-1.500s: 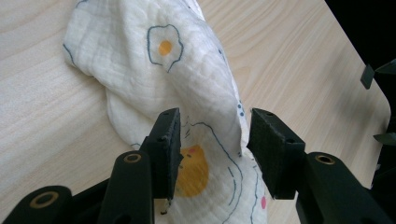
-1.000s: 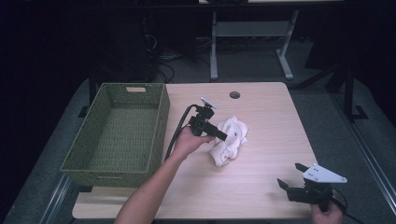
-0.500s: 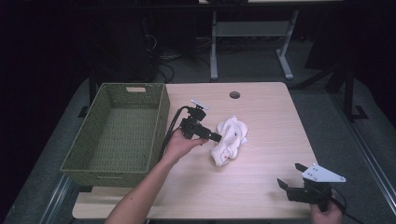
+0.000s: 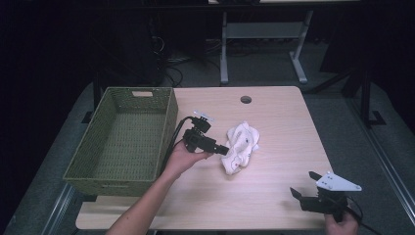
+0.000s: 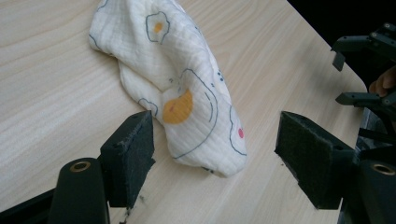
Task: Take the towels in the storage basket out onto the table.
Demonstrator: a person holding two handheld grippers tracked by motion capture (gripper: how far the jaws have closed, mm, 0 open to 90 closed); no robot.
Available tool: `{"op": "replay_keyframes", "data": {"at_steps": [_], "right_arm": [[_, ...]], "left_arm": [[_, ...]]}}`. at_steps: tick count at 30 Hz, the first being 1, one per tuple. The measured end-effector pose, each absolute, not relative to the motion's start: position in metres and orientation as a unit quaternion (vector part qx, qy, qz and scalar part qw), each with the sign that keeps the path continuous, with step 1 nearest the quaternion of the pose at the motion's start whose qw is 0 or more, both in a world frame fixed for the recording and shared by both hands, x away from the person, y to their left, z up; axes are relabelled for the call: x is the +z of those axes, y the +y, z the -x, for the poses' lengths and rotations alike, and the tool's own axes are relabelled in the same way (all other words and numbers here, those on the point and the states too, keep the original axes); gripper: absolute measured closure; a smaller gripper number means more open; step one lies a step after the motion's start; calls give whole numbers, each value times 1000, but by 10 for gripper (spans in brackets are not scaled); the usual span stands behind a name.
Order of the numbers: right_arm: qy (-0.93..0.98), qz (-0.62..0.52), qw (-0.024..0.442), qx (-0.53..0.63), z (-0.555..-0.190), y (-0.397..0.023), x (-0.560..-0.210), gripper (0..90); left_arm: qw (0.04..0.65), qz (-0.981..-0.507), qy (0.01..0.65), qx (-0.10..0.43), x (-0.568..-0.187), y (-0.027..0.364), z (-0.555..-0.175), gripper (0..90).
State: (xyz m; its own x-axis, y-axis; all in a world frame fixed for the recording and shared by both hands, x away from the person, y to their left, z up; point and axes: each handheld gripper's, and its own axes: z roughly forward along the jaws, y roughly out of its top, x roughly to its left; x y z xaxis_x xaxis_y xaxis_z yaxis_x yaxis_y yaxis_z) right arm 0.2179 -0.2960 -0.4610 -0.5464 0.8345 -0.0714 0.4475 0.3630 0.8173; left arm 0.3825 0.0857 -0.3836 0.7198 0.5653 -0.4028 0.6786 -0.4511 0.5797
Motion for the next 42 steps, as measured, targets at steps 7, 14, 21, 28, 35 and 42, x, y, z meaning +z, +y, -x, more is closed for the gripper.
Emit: {"op": "replay_keyframes", "data": {"at_steps": [7,14,21,28,35,42], "right_arm": [[788,-407,246,390,-218,-296,-461,135],[788,-408,245,390,-218,-295,-462,135],[790,-408,245,387,-218,-294,-462,135],[790,-409,244,386,-218,-293,-463,135],[792,-406,246,384,-219,-293,-464,135],[792,-407,245,383,-220,-292,-464,135]], "left_arm": [[383,-848,360,-73,-384,91,-369,266],[391,-851,342,-77,-384,93,-355,265],[396,-852,333,-77,-386,96,-342,265],[399,-851,331,-80,-390,102,-334,263],[407,-848,328,-87,-394,108,-324,260],[408,-849,324,-85,-398,112,-315,258]]}}
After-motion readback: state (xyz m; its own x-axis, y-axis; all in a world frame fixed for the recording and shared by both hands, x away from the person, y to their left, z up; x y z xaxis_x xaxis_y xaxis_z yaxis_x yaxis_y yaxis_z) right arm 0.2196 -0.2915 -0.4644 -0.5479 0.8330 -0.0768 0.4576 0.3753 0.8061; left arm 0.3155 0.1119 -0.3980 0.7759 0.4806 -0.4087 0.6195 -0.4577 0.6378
